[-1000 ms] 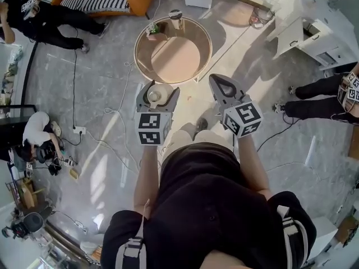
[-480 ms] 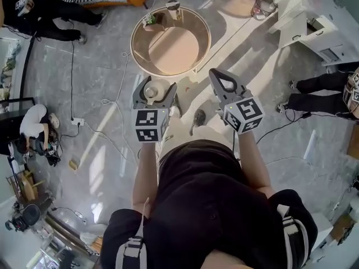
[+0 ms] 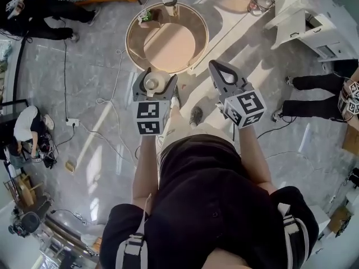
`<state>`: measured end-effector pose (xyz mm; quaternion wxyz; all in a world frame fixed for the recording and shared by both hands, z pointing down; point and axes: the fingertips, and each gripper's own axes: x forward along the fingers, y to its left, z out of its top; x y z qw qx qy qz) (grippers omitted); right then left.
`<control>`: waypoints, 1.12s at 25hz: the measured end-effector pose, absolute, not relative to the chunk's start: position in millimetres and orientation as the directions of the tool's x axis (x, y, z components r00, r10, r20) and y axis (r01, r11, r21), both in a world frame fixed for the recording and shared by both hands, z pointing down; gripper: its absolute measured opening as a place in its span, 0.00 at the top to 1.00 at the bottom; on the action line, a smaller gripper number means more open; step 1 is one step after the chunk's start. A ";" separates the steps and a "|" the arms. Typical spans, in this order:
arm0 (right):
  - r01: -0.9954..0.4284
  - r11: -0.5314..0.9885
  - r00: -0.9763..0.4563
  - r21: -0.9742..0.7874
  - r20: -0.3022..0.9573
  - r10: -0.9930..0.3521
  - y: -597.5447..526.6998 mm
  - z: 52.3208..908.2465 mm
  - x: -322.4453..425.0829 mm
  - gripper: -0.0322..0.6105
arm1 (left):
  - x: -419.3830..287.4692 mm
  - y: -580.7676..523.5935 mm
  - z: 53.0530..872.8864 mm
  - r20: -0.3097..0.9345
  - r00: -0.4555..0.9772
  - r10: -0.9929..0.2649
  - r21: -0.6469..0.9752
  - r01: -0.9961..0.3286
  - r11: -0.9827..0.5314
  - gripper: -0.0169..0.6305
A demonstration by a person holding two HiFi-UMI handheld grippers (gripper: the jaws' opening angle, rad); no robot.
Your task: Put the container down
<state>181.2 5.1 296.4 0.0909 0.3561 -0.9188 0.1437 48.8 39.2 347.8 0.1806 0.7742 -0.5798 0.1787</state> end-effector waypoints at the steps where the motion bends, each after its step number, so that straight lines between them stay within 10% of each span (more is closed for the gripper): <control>1: -0.681 0.707 -0.729 -0.193 0.272 -0.628 0.7 297.4 178.6 0.95 | 46.0 34.8 348.9 0.487 0.265 -0.833 0.073 -0.962 -0.263 0.43; 28: -0.739 0.653 -0.660 -0.167 0.377 -0.650 -158.9 328.3 56.2 0.95 | -69.4 -141.4 406.6 0.534 0.343 -0.773 0.069 -0.928 -0.365 0.43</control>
